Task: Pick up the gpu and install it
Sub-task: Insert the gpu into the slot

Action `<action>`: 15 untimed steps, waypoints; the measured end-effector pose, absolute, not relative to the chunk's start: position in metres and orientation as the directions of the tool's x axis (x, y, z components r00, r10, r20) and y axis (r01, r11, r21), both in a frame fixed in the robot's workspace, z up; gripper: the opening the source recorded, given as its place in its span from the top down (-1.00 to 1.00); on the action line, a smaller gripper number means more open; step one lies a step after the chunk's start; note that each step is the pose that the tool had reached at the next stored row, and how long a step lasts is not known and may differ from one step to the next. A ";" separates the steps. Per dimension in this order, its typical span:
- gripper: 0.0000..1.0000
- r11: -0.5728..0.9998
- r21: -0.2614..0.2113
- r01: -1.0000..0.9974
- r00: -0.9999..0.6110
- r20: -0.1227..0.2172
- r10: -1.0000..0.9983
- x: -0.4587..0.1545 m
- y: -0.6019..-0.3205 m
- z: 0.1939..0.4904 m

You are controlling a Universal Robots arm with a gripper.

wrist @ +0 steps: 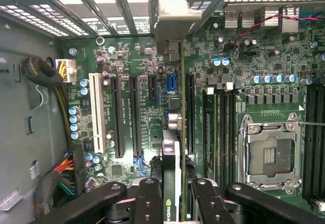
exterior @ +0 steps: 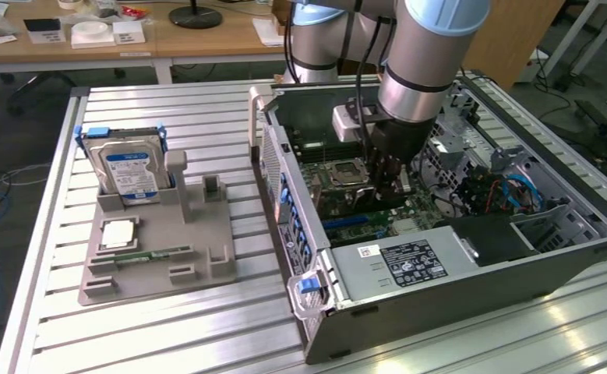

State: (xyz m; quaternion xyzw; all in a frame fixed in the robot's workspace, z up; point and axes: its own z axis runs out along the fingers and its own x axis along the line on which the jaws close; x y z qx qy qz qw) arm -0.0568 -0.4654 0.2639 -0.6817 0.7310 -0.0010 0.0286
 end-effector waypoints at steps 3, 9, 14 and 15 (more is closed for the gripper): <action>0.46 0.070 -0.041 -0.997 -0.069 -0.041 -0.997 -0.058 -0.466 0.264; 0.46 0.070 -0.040 -0.997 -0.069 -0.040 -0.997 -0.062 -0.466 0.263; 0.46 0.071 -0.041 -0.997 -0.069 -0.041 -0.997 -0.063 -0.466 0.263; 0.46 0.070 -0.041 -0.997 -0.069 -0.041 -0.997 -0.064 -0.466 0.263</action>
